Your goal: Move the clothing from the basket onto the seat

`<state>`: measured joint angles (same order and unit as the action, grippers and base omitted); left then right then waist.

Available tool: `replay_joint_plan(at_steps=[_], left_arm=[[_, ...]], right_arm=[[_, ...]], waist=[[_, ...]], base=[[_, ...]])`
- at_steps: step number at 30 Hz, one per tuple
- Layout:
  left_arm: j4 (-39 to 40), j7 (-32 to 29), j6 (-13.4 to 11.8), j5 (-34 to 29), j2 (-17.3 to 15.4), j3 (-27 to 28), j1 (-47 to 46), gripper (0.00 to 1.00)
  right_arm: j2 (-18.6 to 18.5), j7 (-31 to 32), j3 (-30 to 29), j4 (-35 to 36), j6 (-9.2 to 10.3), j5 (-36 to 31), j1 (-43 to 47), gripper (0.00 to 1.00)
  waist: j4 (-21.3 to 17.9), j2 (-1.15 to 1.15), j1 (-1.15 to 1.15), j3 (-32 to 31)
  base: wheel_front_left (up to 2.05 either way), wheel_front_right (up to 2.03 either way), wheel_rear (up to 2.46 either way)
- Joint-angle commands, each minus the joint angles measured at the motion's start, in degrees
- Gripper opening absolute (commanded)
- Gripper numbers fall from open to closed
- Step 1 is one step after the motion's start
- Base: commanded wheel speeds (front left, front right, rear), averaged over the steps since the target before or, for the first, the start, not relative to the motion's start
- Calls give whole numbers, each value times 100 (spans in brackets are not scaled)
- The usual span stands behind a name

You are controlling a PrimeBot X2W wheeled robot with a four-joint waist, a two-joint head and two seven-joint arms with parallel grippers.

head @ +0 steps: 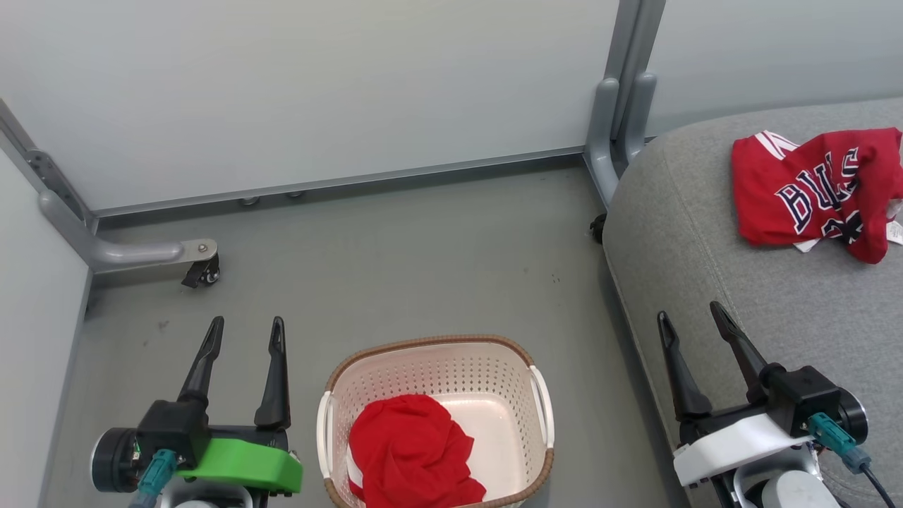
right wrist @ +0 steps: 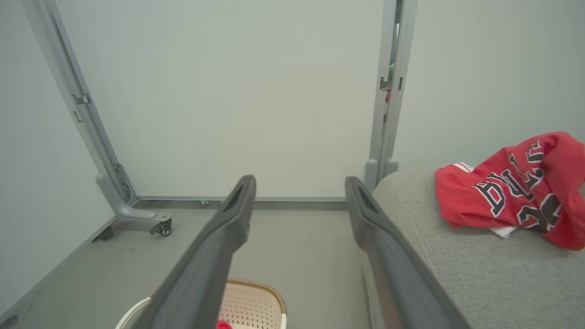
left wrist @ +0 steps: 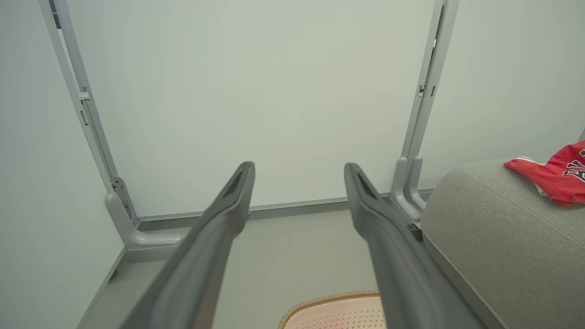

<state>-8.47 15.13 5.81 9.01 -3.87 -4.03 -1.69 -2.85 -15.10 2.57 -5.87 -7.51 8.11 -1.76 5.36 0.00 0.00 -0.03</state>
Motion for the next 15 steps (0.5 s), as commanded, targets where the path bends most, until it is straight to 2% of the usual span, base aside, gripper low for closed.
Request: replay_joint_plan(at_steps=[1, 15], left_arm=[[-14, 3, 23, -60, 18, 21, 92, 100], [-22, 3, 63, -116, 40, 105, 49, 100]], right_arm=[[-12, -9, -8, 23, 5, 35, 85, 100], [-11, -9, 16, -43, 5, 73, 0, 100]], waist=[[7, 0, 0, 5], [-7, 0, 0, 41]], base=[[0, 0, 0], [0, 0, 0]])
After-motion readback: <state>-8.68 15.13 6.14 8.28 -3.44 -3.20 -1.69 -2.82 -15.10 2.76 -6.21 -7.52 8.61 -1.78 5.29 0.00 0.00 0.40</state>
